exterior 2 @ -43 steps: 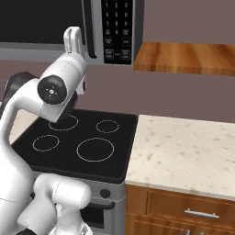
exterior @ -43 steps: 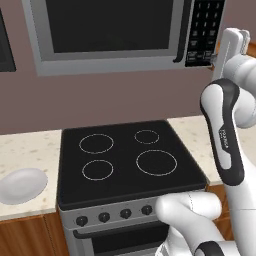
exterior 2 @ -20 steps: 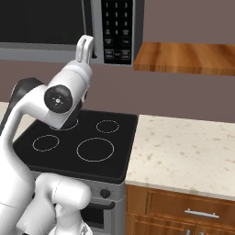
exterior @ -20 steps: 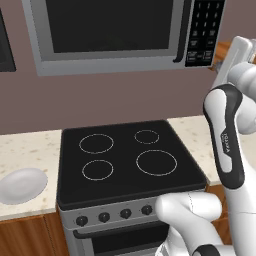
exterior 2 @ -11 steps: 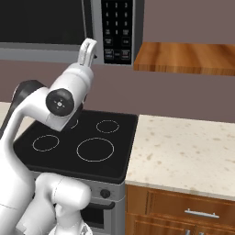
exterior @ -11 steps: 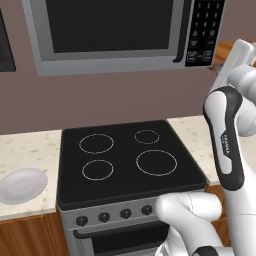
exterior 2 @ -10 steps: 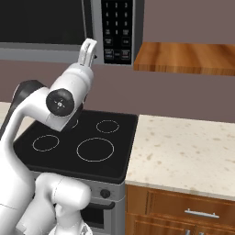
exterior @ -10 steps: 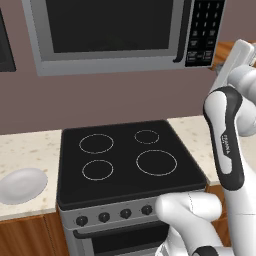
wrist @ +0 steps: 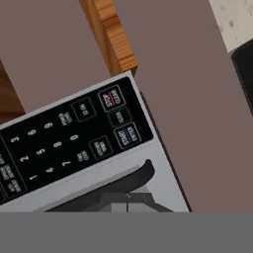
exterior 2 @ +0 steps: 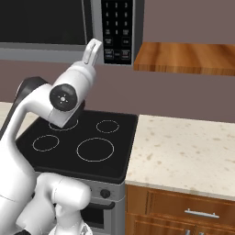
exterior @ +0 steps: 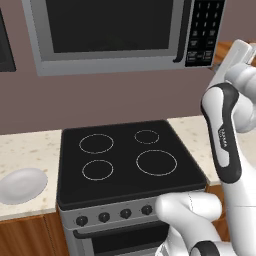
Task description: Pick the corn from the counter and place it in the microwave. Then turn on the microwave.
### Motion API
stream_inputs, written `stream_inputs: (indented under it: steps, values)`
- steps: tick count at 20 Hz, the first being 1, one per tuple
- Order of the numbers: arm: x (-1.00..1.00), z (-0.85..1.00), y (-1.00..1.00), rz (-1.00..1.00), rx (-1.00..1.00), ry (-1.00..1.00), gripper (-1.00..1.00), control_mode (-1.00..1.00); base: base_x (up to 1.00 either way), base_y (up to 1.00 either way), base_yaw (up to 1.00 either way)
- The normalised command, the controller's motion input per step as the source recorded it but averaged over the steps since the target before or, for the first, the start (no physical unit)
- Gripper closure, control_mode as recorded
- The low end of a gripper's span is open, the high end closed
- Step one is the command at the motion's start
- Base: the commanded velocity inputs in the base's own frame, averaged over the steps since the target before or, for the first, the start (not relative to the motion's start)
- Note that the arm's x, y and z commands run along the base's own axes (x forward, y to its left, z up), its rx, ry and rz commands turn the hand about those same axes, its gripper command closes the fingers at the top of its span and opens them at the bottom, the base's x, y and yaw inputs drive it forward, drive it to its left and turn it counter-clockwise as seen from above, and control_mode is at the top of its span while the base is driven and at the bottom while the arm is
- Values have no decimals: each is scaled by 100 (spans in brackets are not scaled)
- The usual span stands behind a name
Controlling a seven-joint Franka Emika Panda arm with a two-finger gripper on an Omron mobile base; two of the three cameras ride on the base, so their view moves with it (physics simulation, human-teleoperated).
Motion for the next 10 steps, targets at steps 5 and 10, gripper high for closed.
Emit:
stream_inputs:
  steps: [5, 10]
  values:
    - [15, 0, -2, 0, 7, 2, 100, -100, 0, 0, 0]
    - [18, 0, -5, 0, 7, 0, 100, -100, 0, 0, 0]
